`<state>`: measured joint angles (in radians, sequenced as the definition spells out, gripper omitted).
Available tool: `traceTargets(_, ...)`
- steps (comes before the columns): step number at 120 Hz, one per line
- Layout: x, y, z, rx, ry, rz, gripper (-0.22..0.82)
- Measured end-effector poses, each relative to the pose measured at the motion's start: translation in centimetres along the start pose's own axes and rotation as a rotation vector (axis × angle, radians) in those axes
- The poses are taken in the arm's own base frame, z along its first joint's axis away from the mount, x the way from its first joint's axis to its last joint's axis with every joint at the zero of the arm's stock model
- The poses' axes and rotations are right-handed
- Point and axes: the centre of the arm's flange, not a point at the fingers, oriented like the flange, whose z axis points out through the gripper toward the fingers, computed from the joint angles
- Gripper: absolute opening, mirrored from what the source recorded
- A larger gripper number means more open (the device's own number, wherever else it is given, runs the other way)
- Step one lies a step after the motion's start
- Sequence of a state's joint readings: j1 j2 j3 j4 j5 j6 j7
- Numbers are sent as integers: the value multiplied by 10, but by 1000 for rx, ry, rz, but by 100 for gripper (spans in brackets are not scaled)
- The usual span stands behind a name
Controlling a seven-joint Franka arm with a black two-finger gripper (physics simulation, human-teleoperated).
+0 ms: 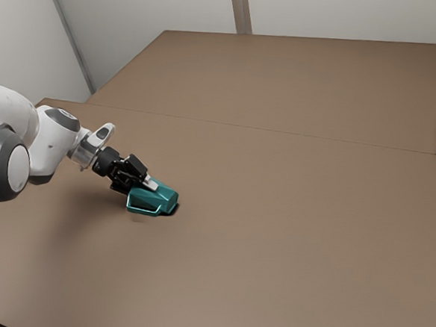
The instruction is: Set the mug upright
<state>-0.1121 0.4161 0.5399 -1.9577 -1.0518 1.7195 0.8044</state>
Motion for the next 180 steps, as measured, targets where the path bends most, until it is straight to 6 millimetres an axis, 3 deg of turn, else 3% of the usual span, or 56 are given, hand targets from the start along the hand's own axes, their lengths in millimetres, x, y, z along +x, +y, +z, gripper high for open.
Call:
traceTargets(54,4,16,2,-34,14,13,-9)
traceTargets(88,10,58,-3,-41,24,82,-16)
traceTargets(99,14,86,-8,-13,18,142,-17)
traceTargets(120,12,148,-1,198,-69,333,-17)
traceTargets(133,12,170,-1,387,-123,446,-18)
traceTargets(161,20,184,4,670,-172,596,-18)
traceTargets(180,12,187,14,773,-188,656,-18)
